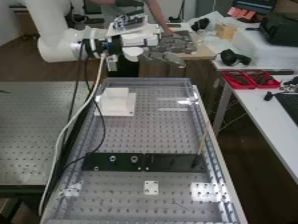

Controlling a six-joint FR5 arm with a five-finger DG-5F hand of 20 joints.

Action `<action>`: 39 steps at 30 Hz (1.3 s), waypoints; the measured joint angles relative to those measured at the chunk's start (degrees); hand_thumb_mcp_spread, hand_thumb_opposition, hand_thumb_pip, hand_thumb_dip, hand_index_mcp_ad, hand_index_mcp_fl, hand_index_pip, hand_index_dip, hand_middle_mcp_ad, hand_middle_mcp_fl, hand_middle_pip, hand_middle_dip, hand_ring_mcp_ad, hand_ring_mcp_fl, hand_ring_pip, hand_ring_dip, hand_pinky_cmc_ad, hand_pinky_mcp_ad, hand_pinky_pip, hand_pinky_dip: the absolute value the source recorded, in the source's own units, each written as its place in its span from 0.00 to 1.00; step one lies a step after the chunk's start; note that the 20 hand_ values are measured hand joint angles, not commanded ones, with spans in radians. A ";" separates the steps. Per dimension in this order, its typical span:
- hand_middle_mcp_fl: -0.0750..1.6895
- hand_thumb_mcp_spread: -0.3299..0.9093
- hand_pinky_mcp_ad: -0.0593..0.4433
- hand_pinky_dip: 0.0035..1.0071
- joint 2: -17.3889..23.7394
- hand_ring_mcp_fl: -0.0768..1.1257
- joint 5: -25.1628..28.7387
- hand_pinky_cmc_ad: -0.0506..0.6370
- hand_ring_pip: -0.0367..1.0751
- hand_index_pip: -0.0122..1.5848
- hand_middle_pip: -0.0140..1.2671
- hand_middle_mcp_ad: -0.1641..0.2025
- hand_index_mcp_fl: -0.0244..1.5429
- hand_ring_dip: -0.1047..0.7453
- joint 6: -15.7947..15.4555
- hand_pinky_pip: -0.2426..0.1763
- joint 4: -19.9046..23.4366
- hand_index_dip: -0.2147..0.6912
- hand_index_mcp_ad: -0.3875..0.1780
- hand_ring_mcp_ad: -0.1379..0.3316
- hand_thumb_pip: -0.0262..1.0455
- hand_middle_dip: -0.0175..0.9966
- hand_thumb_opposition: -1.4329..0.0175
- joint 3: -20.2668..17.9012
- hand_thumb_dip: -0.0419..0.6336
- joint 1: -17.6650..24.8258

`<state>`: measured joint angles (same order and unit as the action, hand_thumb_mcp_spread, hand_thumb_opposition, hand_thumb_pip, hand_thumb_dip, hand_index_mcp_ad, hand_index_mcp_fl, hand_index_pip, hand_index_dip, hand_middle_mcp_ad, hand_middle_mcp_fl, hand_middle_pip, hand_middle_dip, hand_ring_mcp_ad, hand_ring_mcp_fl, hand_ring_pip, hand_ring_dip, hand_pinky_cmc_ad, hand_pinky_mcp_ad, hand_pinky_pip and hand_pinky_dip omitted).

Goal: Grab the paper clip and place it in the clear container

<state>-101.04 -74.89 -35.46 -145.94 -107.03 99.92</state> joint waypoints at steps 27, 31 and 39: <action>0.12 0.41 0.65 0.35 6.98 0.03 -3.53 0.48 0.10 0.10 0.13 0.53 0.13 0.19 -7.63 0.43 -9.58 0.15 0.46 0.59 0.55 0.20 0.44 0.93 0.30 -6.91; 0.12 0.41 0.65 0.35 7.64 0.03 -4.44 0.48 0.10 0.10 0.13 0.53 0.13 0.19 -8.58 0.43 -10.16 0.15 0.46 0.59 0.55 0.20 0.44 1.21 0.30 -7.85; 0.12 0.41 0.64 0.34 7.96 0.04 -5.99 0.48 0.10 0.10 0.13 0.54 0.12 0.19 -8.85 0.43 -10.00 0.15 0.46 0.59 0.55 0.20 0.44 1.42 0.29 -9.03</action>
<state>-93.09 -80.88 -44.31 -155.94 -105.61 90.88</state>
